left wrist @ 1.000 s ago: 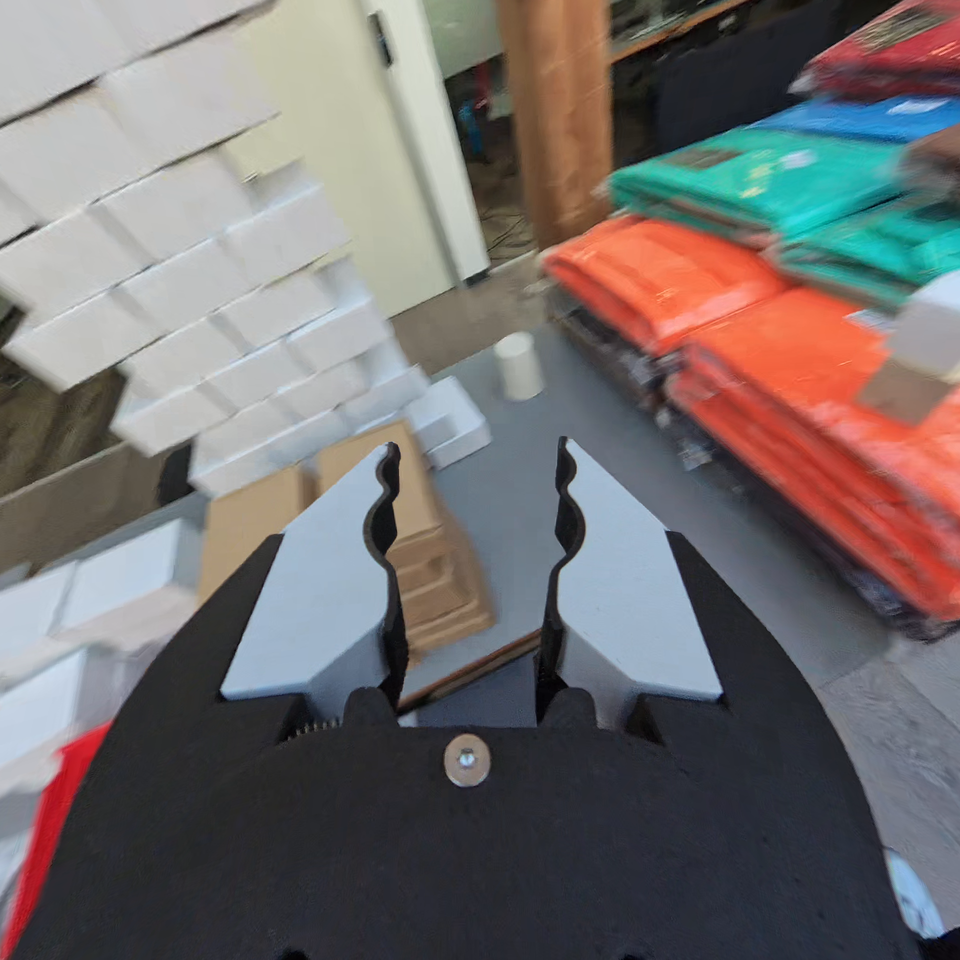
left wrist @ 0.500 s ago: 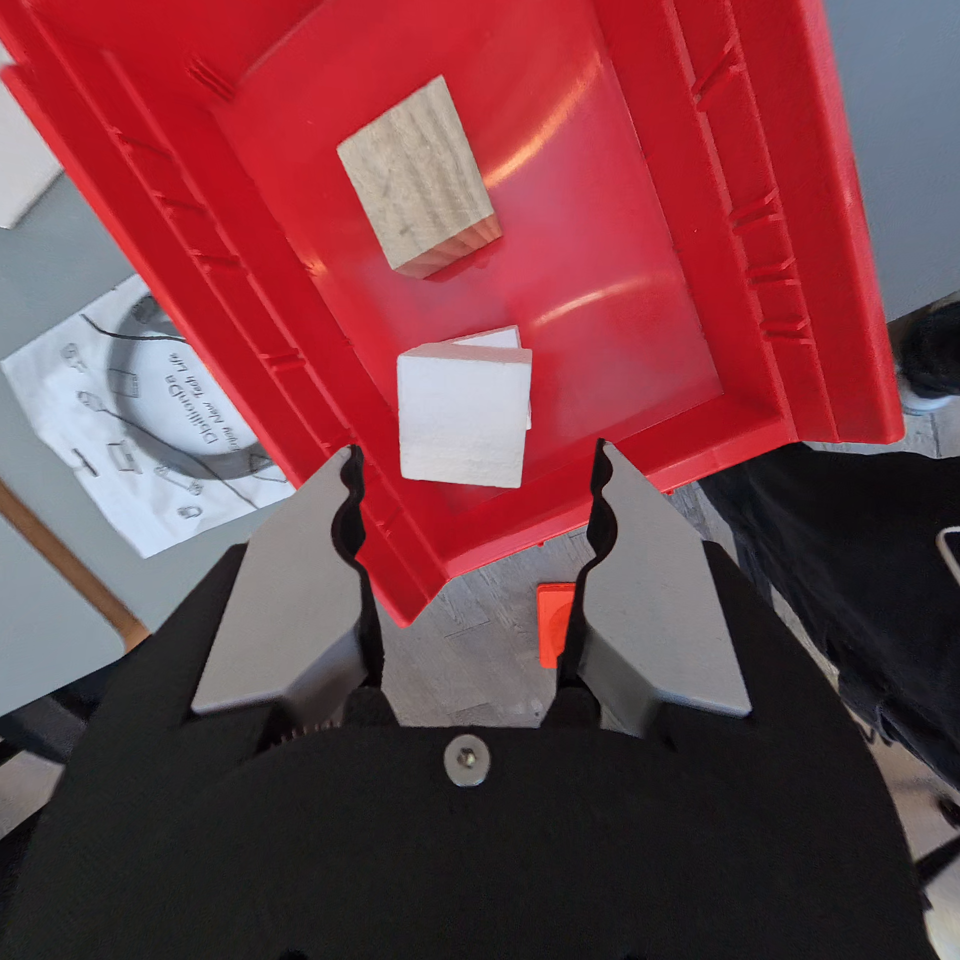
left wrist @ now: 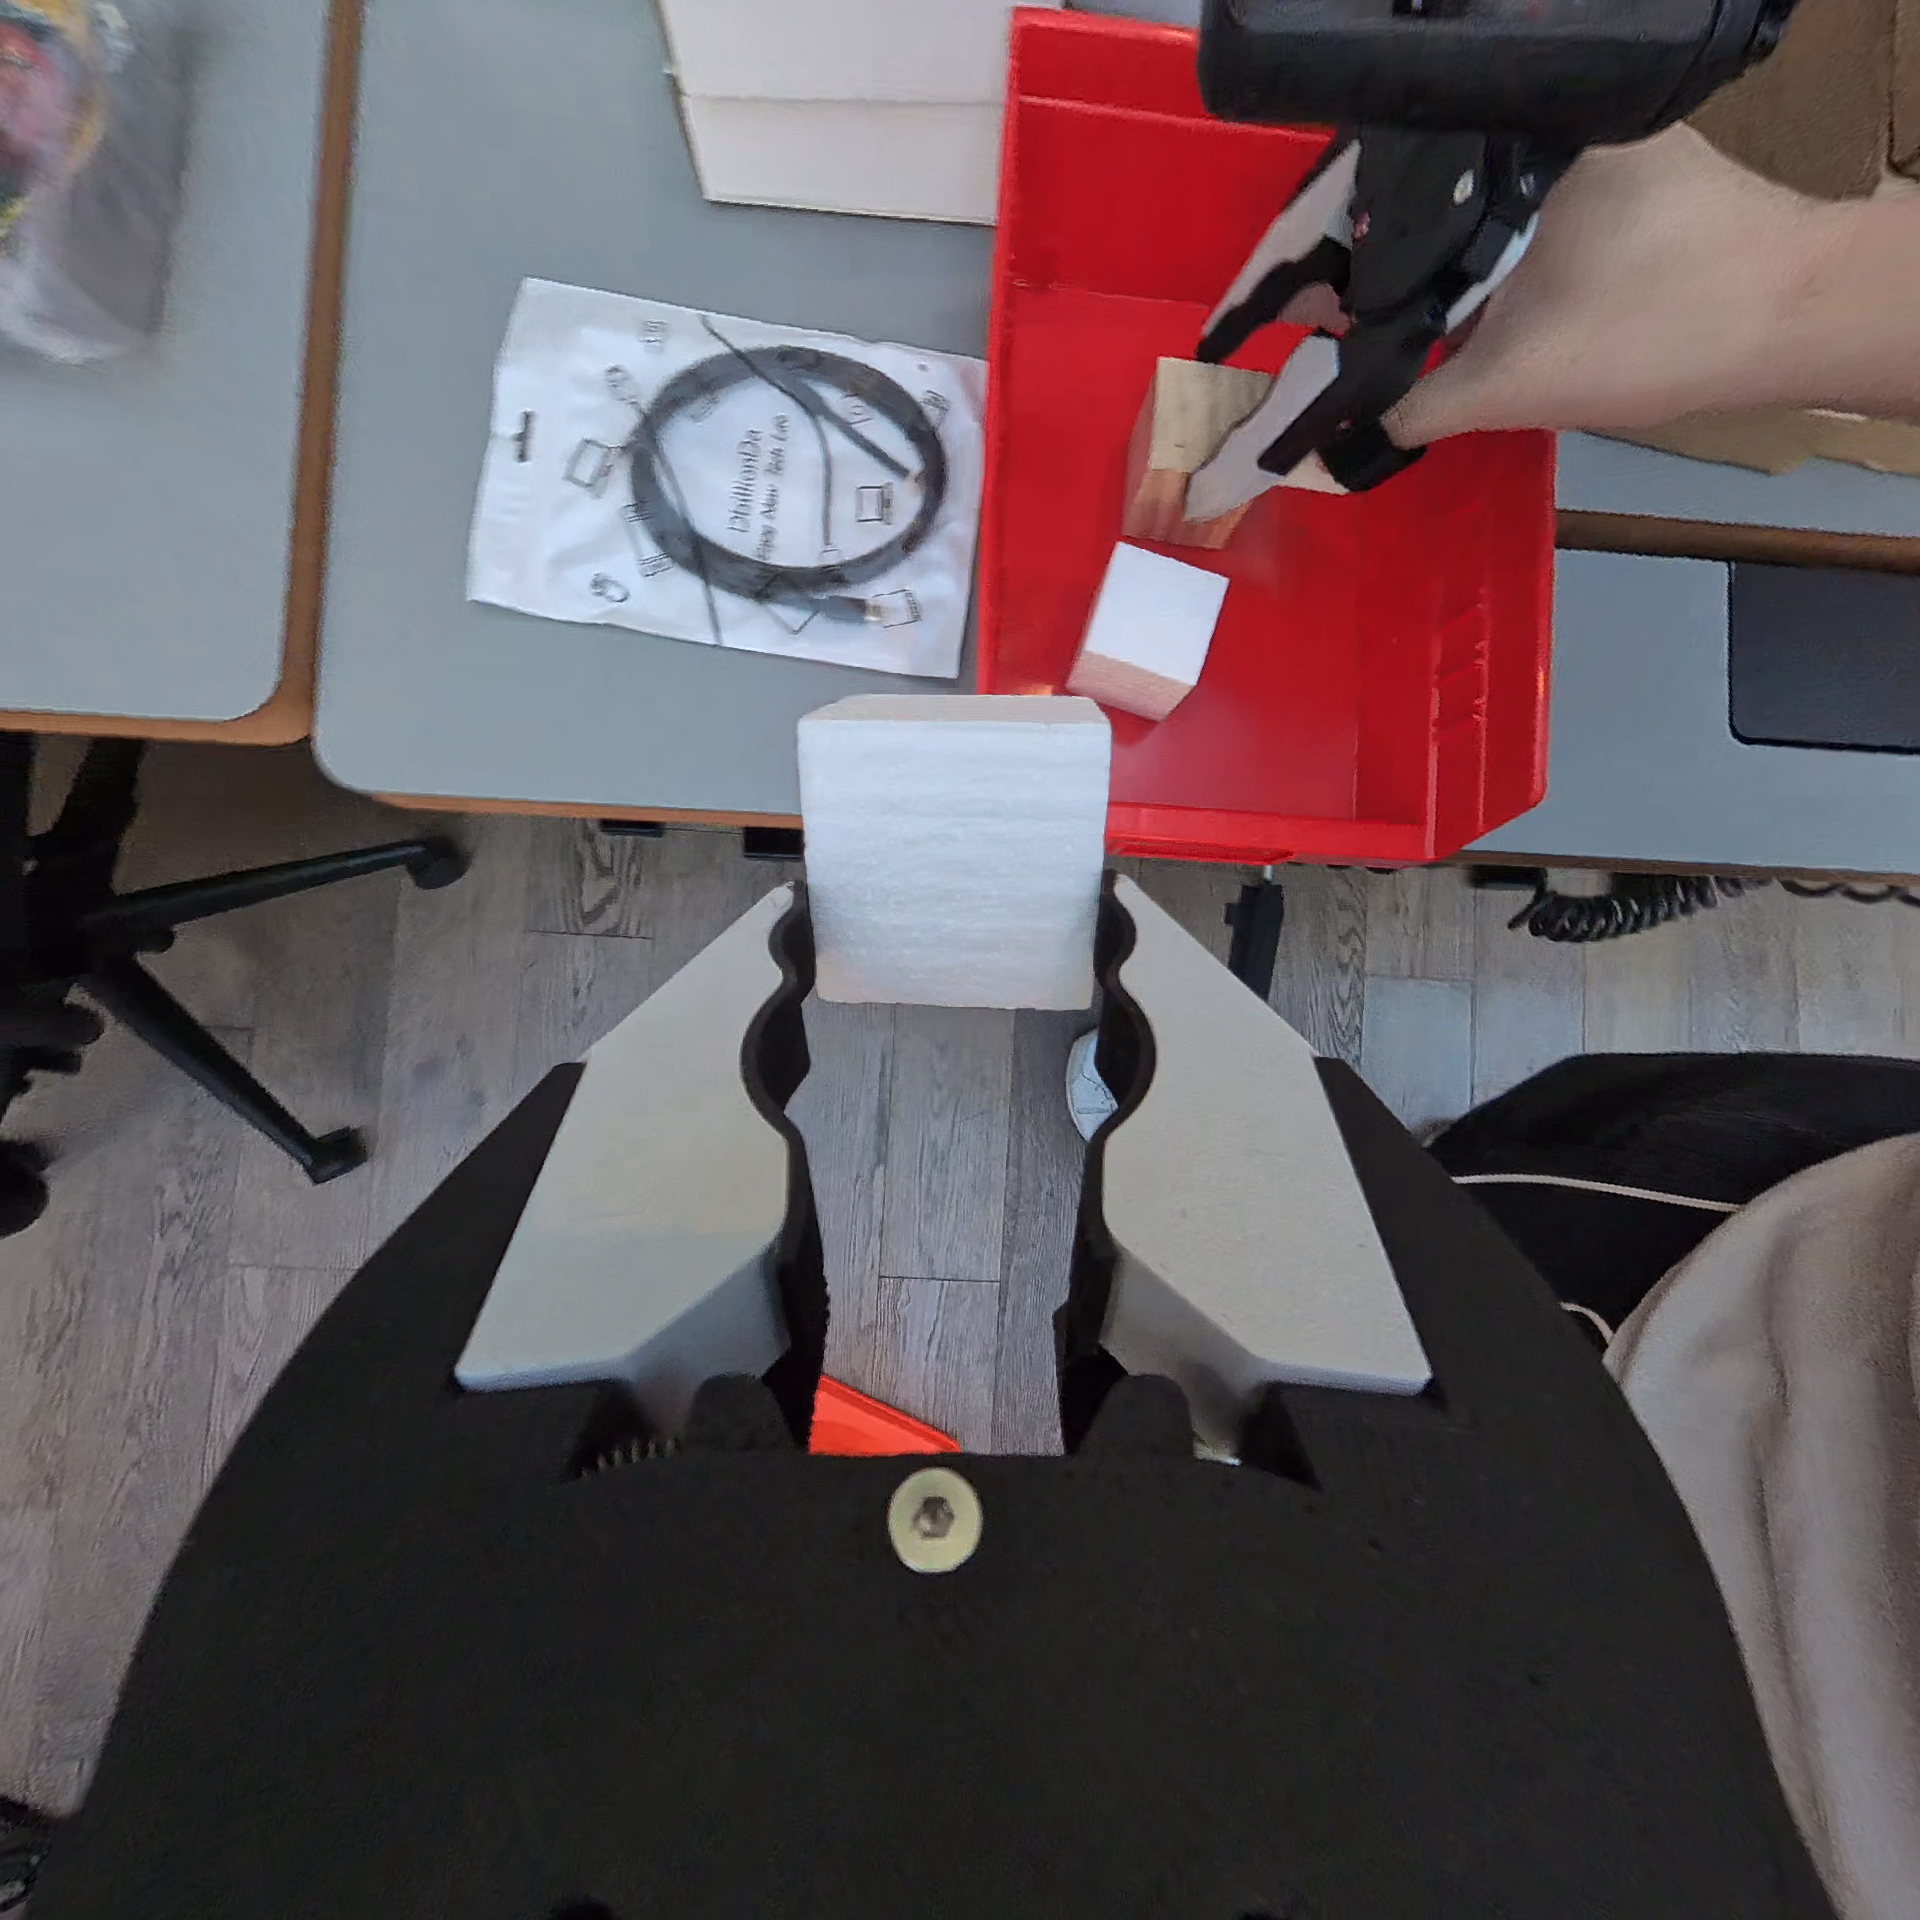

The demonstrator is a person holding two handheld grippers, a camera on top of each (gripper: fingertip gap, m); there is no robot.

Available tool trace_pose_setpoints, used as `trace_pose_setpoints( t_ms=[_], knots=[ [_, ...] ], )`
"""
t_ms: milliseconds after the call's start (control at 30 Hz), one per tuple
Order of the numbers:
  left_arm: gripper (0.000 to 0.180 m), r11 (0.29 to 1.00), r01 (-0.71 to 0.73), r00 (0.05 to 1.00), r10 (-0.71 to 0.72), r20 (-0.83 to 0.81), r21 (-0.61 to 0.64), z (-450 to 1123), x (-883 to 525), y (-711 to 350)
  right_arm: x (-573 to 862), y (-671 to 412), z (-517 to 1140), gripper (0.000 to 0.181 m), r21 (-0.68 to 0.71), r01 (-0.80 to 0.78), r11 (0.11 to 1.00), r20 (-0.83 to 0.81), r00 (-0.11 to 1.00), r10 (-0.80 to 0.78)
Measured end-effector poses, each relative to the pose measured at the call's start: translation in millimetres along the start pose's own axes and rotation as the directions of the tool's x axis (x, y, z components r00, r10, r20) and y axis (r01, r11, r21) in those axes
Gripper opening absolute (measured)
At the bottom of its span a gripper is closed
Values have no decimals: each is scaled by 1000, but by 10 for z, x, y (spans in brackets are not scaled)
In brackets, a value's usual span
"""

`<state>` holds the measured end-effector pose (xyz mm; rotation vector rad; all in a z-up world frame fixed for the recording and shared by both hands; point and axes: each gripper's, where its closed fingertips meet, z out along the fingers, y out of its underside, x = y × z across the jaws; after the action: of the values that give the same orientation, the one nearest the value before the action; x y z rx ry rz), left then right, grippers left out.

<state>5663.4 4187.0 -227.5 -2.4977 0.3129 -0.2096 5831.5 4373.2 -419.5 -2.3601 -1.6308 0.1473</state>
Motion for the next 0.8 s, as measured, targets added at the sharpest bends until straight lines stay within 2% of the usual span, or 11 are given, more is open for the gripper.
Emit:
trace_pose_setpoints(
  t_ms=[67, 167, 233, 333, 400, 467, 567, 667, 733, 800],
  knots=[
    [53, 998, 41, 997, -44, 67, 48, -305, -188, 23, -38, 15, 28, 59, -13, 15, 1000, 19, 1000, -15],
    [53, 989, 52, 986, -73, 152, 139, -705, -355, -170, -132, -230, -351, 58, 136, 10, 991, 51, 999, -17],
    [53, 974, 32, 980, -74, 182, 226, -951, -354, -460, -250, -407, -951, 58, 283, -8, 959, 76, 997, -14],
    [53, 937, -28, 991, -20, 133, 349, -1175, -20, -1053, -334, -223, -2130, 58, 482, -60, 874, 86, 996, 21],
    [53, 901, -85, 995, 58, 76, 425, -1220, 449, -1500, -273, 372, -2860, 58, 548, -137, 825, 97, 990, 100],
    [53, 857, -131, 988, 156, -9, 499, -1219, 1133, -1915, -78, 1321, -3517, 58, 572, -244, 783, 74, 966, 247],
    [53, 807, -197, 938, 321, -133, 557, -1136, 2383, -2297, 326, 3270, -4435, 58, 584, -426, 691, -65, 824, 563],
    [53, 778, -265, 880, 436, -186, 570, -1002, 3601, -2457, 543, 5489, -5262, 58, 566, -587, 579, -253, 545, 799],
    [53, 777, -276, 828, 491, -271, 566, -932, 4429, -2491, 536, 6596, -5642, 57, 553, -685, 474, -274, 388, 880],
    [53, 772, -297, 770, 541, -338, 562, -896, 5174, -2510, 563, 7147, -5852, 57, 575, -704, 418, -242, 341, 908]
  ],
)
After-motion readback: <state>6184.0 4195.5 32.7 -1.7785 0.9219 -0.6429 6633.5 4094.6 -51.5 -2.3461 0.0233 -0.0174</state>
